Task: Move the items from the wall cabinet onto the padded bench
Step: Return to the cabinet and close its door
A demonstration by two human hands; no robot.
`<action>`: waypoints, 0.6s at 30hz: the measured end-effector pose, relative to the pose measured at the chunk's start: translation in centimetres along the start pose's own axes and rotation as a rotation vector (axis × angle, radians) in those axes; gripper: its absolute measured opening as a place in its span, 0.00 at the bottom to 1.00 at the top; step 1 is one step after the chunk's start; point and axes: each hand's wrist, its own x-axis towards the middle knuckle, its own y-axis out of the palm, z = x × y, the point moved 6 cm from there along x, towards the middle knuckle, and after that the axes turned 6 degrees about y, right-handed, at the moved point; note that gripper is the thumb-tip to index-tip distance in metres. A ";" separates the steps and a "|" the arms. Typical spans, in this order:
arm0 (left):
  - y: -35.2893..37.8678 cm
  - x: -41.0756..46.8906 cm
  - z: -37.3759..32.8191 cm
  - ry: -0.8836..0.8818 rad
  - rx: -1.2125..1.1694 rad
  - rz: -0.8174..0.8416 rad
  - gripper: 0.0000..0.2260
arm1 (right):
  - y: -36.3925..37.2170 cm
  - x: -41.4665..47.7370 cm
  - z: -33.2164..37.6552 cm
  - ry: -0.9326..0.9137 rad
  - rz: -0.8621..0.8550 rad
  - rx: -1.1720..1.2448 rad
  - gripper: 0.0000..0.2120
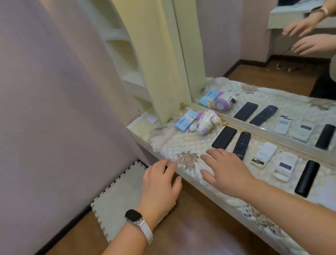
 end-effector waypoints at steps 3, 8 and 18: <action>-3.0 -4.1 5.2 -0.091 0.017 -0.035 0.21 | -0.2 1.2 7.6 -0.082 -0.020 -0.017 0.24; -7.5 -11.3 13.1 -0.189 0.081 -0.126 0.19 | -0.6 2.9 20.3 -0.228 -0.050 -0.025 0.25; -15.1 -27.6 26.2 -0.562 0.210 -0.246 0.19 | 2.9 2.1 42.6 -0.607 -0.011 -0.039 0.25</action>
